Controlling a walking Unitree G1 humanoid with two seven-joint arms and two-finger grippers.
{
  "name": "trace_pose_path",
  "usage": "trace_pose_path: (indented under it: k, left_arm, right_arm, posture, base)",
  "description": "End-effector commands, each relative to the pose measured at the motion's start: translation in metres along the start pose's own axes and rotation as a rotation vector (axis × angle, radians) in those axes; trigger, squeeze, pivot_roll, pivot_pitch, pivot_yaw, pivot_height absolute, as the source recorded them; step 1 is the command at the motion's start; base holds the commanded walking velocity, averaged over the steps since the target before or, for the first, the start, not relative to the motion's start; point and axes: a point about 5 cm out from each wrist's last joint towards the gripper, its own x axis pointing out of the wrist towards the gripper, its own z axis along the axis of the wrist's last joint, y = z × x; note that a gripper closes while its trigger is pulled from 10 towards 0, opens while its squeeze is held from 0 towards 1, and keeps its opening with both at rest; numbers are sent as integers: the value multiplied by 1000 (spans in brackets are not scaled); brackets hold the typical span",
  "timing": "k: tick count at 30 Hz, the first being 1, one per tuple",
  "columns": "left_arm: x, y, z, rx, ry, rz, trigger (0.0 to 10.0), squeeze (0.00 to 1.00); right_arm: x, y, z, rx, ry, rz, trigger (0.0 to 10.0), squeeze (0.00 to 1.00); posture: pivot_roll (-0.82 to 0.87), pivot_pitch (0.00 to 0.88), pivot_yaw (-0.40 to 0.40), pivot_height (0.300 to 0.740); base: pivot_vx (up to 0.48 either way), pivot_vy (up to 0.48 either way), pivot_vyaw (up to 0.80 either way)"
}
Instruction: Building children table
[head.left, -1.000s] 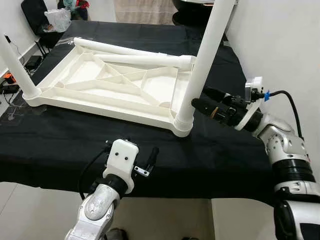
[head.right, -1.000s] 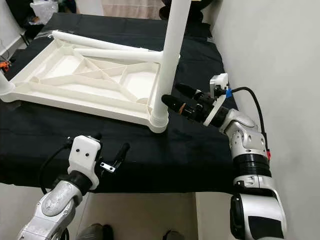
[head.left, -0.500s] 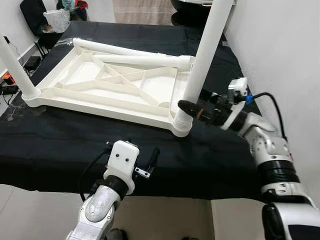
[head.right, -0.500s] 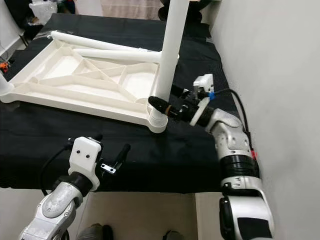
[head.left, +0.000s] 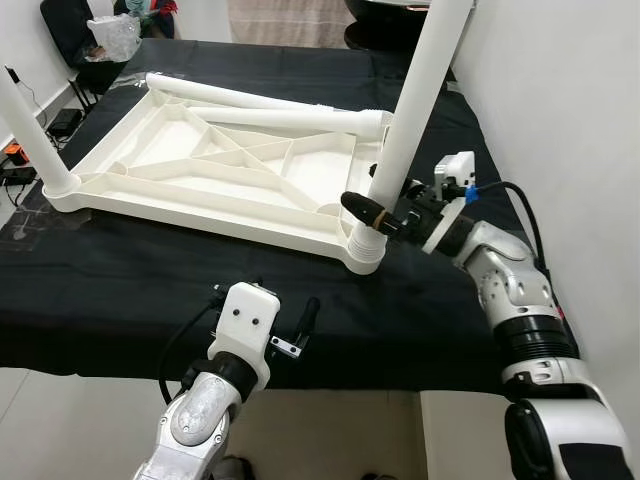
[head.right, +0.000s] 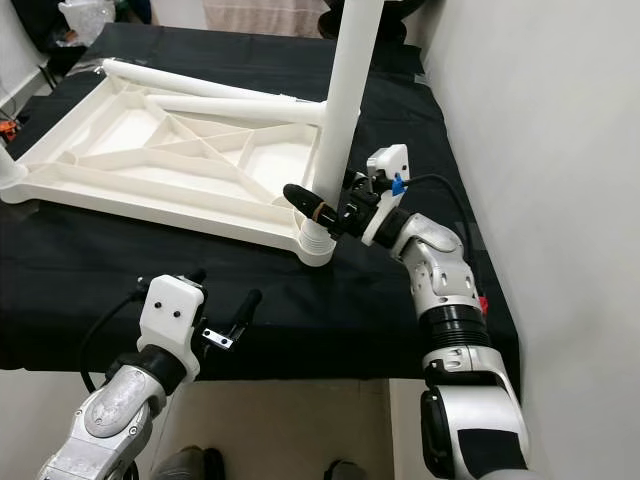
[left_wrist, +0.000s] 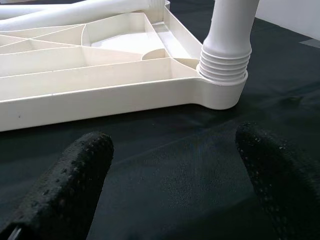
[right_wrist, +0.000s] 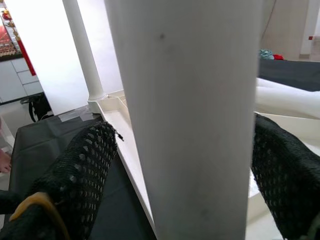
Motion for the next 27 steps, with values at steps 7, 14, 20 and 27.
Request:
trace_pose_path:
  k: [7,14,20,27]
  left_arm:
    - [-3,-1,-2,0,17,-2,10000,0]
    - [-4,-1,-2,1,18,-1,10000,0]
    - [-4,-1,-2,2,17,0,10000,0]
    - [-3,-1,-2,3,18,-1,10000,0]
  right_arm:
    - [9,3,-5,-3,18,-5,10000,0]
    - [14,6,-6,-24,21,-13,10000,0]
    - [15,7,-6,-38,23,-11,10000,0]
    - [16,9,-8,-55,24,-12,10000,0]
  posture:
    - [64,163,-85,740]
    - [65,165,-85,740]
    - [65,165,-85,740]
    - [64,162,-83,740]
  base:
    - [0,0,0]
    - [0,0,0]
    - [0,0,0]
    - [0,0,0]
